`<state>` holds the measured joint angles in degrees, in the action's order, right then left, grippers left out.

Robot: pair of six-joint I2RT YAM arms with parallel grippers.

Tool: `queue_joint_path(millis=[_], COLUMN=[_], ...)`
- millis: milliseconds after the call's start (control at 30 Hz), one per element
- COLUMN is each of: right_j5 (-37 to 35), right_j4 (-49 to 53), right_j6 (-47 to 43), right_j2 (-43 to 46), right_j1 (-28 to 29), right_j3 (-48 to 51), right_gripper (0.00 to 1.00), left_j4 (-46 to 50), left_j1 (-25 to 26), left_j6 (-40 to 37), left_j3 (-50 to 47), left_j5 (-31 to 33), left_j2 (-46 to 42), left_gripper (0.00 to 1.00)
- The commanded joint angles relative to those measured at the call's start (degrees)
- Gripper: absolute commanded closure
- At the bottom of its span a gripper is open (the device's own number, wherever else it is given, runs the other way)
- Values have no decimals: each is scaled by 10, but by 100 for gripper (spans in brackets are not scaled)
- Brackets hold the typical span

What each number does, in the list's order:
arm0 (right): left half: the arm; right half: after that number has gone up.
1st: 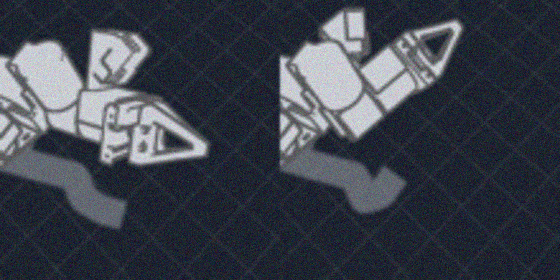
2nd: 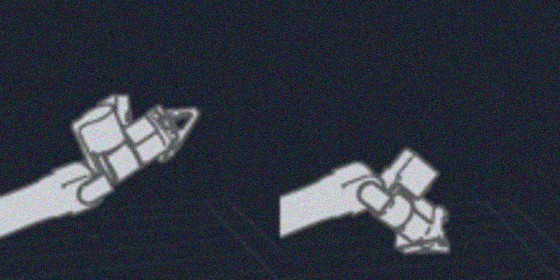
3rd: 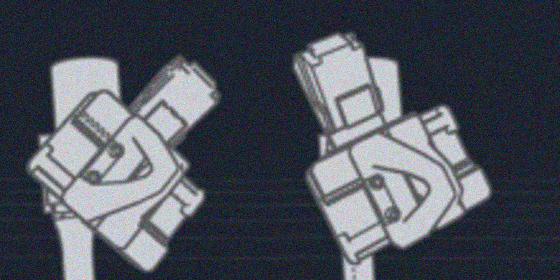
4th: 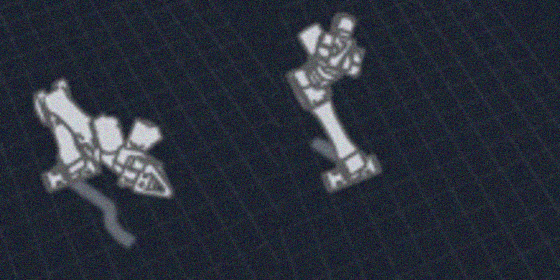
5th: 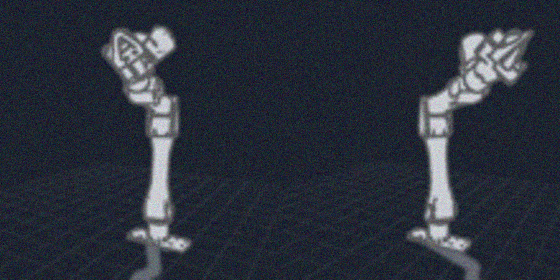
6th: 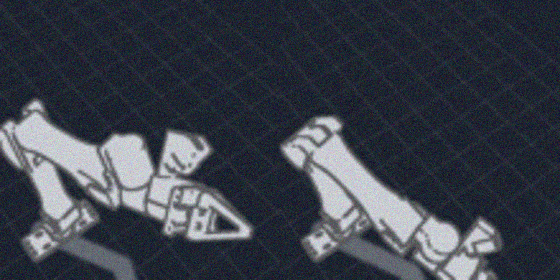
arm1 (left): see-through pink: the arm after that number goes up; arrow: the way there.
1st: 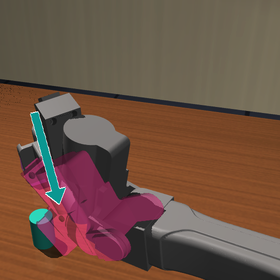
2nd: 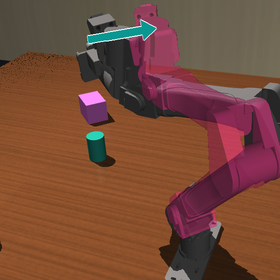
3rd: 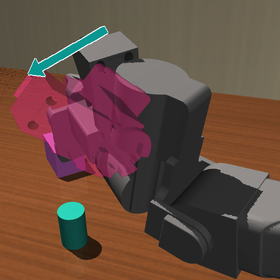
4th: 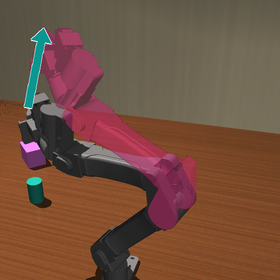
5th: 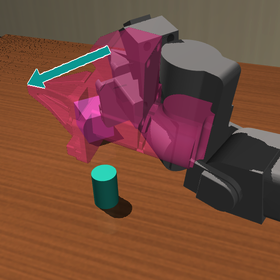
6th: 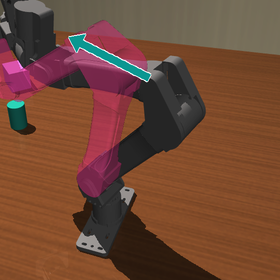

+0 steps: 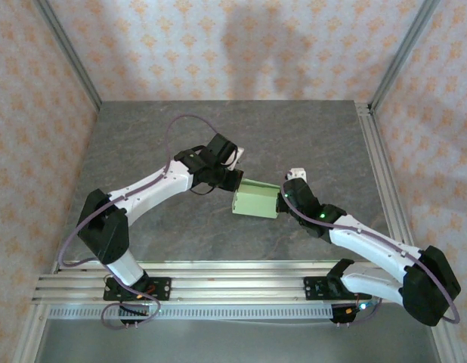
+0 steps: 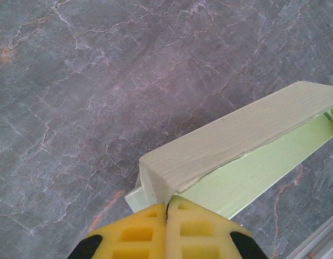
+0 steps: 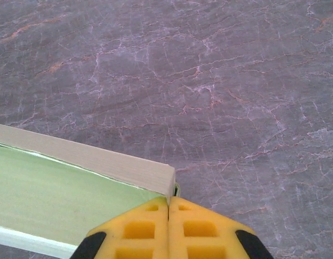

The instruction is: Fold the paper box

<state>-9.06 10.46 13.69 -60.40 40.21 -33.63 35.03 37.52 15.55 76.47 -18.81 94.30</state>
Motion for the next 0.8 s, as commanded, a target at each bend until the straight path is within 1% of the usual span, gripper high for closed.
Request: queue_joint_path(millis=[0,333,567,767], right_j5=[-7,-5,-6,-5], right_j4=[19,25,35,37], right_j6=[-3,-7,12,11], right_j2=[14,12,12,8], right_j1=[7,7,7,7], right_j3=[-19,-27,-30,-27], right_gripper=[99,99,99,99], left_j4=[6,8,2,10], left_j1=[6,5,5,5], left_j6=[-3,-1,0,12], left_j3=[9,12,2,13], left_j5=[13,15,15,14], left_j2=[3,-1,-2,-3], left_gripper=[100,100,100,100])
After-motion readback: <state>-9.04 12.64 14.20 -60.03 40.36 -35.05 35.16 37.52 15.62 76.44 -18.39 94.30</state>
